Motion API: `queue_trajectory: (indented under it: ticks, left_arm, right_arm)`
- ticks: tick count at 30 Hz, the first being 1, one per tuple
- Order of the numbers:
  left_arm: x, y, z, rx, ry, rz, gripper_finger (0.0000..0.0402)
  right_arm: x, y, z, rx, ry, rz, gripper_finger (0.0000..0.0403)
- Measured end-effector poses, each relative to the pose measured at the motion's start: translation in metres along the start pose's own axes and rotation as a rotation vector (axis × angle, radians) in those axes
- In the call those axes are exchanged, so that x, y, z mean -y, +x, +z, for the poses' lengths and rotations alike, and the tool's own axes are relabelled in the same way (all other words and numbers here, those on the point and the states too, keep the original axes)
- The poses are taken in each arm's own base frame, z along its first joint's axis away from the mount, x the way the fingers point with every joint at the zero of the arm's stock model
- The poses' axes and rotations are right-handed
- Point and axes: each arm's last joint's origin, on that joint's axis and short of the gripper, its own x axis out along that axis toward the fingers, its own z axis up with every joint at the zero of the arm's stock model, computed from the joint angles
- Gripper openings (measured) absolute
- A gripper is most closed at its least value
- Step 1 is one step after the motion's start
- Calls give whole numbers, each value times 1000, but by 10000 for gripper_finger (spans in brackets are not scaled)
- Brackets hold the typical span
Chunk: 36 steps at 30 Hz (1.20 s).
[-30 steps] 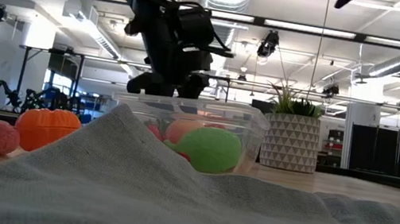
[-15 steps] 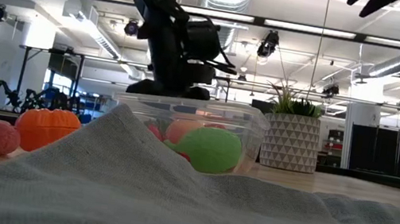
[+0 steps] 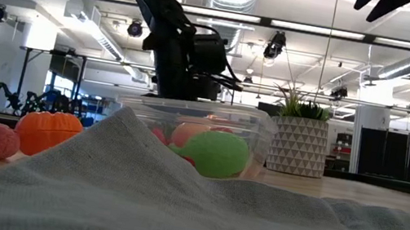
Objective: Pick and placing Produce into tupperware
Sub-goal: Put the red strawberry into the transparent container
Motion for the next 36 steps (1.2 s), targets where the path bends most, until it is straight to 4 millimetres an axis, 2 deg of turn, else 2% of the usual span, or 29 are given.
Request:
queue_trajectory:
  ticks: [10, 23, 27, 36]
  left_arm:
    - [0, 5, -2, -8, -5, -12, 178]
    - [-2, 6, -1, -9, -7, -10, 111]
    - [-2, 6, -2, -9, -20, -11, 96]
    - [-4, 5, -2, -13, -35, 1, 92]
  right_arm:
    - [0, 0, 0, 2, 10, 2, 215]
    - [-2, 0, 2, 15, 24, 16, 215]
    - [-2, 0, 2, 15, 24, 16, 215]
    - [-2, 0, 2, 18, 27, 19, 215]
